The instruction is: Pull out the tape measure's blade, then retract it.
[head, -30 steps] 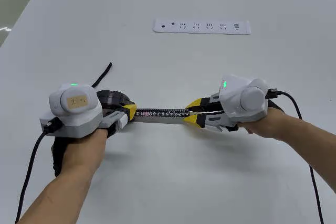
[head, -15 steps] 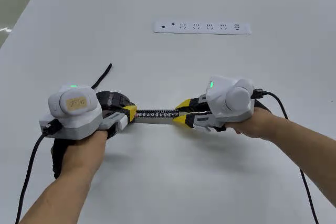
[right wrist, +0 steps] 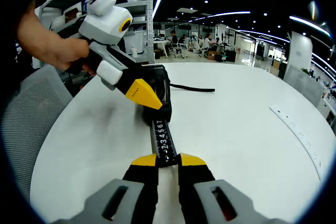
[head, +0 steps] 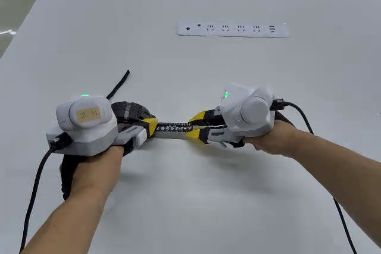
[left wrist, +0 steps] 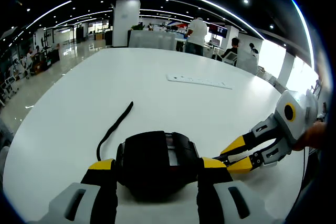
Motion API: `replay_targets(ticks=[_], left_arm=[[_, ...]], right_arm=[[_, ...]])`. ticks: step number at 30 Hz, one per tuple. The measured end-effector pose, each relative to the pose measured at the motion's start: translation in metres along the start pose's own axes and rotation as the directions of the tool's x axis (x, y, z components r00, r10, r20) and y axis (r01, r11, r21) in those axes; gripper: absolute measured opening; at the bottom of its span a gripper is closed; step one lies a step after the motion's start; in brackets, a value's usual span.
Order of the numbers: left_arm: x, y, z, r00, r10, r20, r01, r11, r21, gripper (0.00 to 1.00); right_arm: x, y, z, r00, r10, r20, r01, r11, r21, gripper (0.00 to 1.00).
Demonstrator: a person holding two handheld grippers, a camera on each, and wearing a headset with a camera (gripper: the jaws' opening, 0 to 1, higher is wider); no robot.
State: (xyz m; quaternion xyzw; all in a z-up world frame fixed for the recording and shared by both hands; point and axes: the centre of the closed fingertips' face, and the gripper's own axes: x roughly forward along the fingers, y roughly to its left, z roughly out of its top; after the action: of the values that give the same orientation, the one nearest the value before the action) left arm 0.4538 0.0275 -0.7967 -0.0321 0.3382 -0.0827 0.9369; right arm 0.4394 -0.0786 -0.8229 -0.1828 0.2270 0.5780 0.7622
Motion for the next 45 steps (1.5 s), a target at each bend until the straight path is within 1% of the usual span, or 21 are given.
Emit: replay_targets(ticks=[9, 19, 23, 36, 45], left_arm=[[0.001, 0.0, 0.0, 1.0, -0.003, -0.003, 0.003, 1.0, -0.002, 0.58], [0.001, -0.001, 0.0, 1.0, -0.008, -0.003, 0.008, 1.0, -0.017, 0.58], [0.001, -0.001, 0.0, 0.9999, -0.011, -0.001, 0.011, 1.0, -0.016, 0.58], [0.002, 0.0, -0.001, 0.9999, -0.017, 0.001, 0.017, 1.0, -0.025, 0.58], [0.002, 0.0, -0.001, 0.9998, -0.018, 0.001, 0.018, 0.999, -0.028, 0.59]], right_arm=[[0.011, 0.002, 0.005, 1.0, 0.004, 0.005, -0.004, 1.0, -0.005, 0.12], [0.026, 0.006, 0.015, 0.9998, 0.011, 0.015, -0.011, 1.0, -0.007, 0.12], [0.031, 0.006, 0.017, 0.9998, 0.012, 0.015, -0.012, 1.0, -0.008, 0.12], [0.043, 0.008, 0.024, 0.9997, 0.011, 0.02, -0.011, 1.0, 0.003, 0.12], [0.046, 0.009, 0.025, 0.9998, 0.005, 0.022, -0.005, 1.0, -0.002, 0.13]])
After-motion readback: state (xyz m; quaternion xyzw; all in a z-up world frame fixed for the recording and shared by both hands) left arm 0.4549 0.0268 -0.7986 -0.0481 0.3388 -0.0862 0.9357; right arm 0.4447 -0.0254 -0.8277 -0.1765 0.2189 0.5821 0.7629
